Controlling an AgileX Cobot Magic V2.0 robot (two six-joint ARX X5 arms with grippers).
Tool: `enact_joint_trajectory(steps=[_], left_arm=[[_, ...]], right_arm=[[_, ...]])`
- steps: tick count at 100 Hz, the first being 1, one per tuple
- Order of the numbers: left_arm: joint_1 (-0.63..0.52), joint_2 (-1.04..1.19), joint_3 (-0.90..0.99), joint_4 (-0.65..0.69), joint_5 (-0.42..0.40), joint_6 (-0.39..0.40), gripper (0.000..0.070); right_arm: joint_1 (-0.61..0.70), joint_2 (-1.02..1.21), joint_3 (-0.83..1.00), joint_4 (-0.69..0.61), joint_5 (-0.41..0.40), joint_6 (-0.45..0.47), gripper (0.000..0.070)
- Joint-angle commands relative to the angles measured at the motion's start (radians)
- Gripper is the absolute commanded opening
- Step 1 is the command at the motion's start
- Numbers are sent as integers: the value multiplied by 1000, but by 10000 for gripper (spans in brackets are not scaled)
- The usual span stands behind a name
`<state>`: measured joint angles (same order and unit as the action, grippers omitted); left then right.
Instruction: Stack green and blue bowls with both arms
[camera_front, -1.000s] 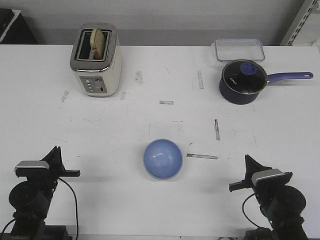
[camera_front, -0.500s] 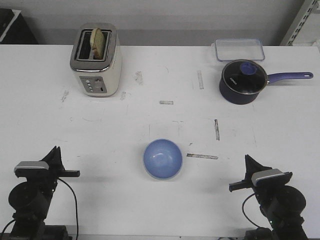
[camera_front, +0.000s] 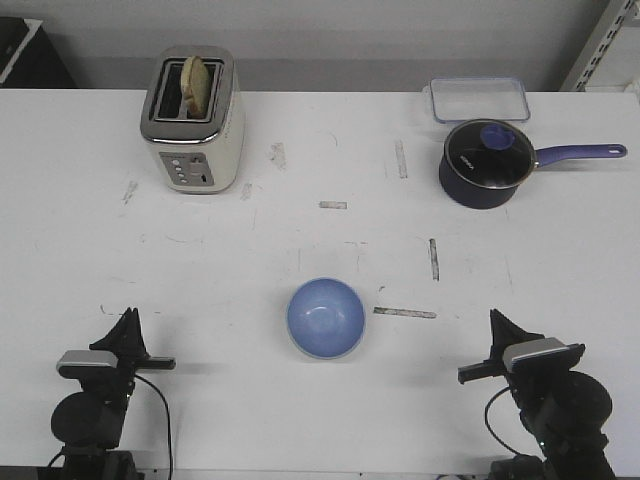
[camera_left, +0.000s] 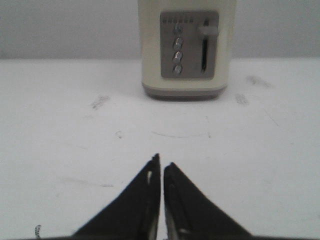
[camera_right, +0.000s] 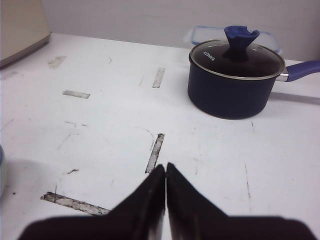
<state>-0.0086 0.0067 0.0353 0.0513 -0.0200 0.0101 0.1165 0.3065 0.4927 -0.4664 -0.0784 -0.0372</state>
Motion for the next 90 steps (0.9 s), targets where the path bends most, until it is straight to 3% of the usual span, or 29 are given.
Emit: enact_joint_trajectory(steps=[1,81,90], left_arm=[[1,-3,-23,22,13,-2,1],[1,-3,-23,-1,13,-2,1],[1,-3,-23,-1,13,-2,1]], right_arm=[[2,2,8,9,0,-5,0],[2,2,8,10,0,-5,0],[0,2,8,10,109,35,12]])
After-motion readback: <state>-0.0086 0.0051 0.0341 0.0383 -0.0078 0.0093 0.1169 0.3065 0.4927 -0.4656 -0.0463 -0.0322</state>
